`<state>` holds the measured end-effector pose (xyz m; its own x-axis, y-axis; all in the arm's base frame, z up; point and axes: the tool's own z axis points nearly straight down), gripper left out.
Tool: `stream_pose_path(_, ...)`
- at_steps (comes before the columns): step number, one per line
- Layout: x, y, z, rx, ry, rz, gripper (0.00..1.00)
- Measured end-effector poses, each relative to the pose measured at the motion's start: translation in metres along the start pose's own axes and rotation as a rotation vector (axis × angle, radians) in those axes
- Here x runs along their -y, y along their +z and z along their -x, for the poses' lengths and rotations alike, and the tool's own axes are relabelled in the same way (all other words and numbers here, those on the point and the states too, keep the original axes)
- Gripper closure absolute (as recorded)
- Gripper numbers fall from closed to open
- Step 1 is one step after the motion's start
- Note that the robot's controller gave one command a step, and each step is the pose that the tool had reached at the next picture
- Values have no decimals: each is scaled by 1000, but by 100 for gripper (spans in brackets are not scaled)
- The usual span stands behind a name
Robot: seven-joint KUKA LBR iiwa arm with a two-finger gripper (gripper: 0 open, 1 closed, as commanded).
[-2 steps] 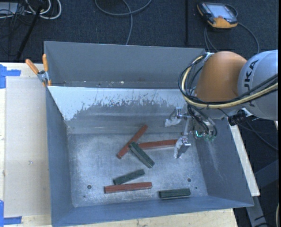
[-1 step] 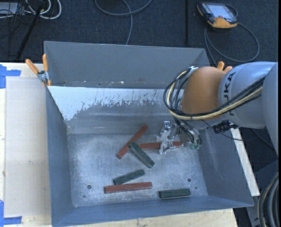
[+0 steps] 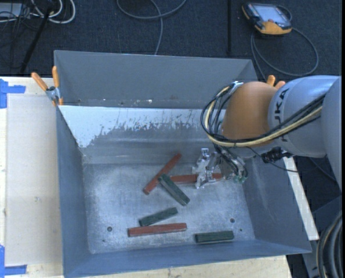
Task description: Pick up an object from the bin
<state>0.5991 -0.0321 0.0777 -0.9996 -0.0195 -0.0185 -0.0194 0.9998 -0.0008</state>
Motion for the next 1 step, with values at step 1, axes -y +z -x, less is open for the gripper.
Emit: stream_pose_path(1, 0, -131, -2, -16, 1, 0, 100)
